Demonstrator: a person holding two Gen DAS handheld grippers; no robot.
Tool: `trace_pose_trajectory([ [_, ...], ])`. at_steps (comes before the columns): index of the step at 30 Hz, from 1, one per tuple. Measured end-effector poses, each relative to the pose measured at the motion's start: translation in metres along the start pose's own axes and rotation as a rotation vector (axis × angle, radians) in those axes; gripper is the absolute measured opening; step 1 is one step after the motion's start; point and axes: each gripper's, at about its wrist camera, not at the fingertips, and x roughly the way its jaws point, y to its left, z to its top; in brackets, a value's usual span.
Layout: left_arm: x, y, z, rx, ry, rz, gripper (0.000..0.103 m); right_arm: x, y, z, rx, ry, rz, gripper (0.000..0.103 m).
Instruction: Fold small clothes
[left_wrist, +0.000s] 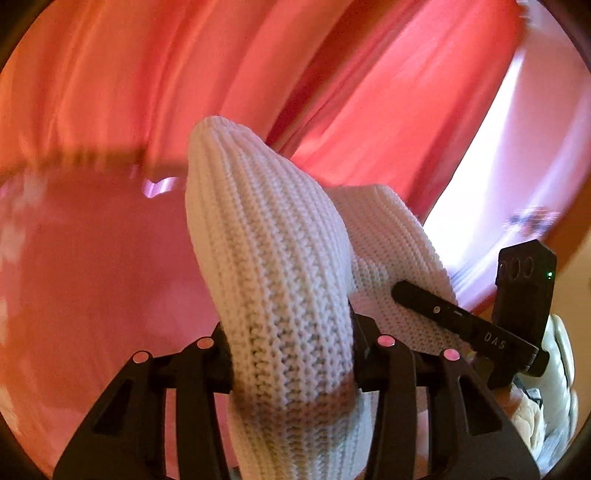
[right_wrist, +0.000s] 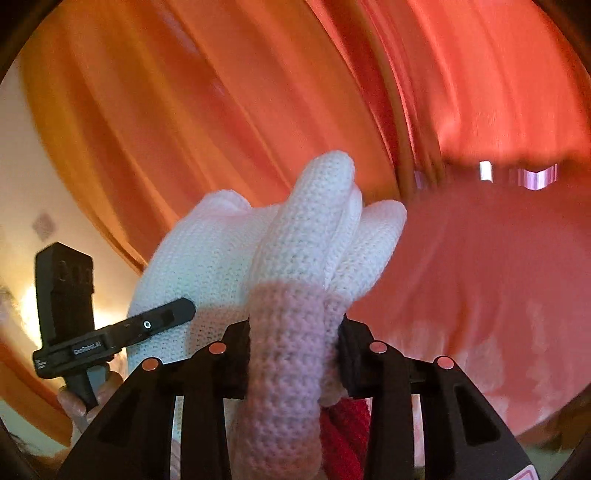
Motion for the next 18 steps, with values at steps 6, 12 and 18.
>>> trace_pose_trajectory([
  [6,-0.127,-0.057,0.038,0.18,-0.259,-0.047,0.044,-0.099,0.094,0.046,-0.179,-0.282,0.103,0.035],
  [12,-0.211,-0.071,0.07,0.288,-0.465,0.002,0.047,-0.122,0.154,0.08,-0.278,-0.426,0.21,0.036],
  [18,-0.211,-0.004,0.082,0.234,-0.486,0.079,0.049,-0.046,0.172,0.098,-0.281,-0.347,0.268,0.037],
])
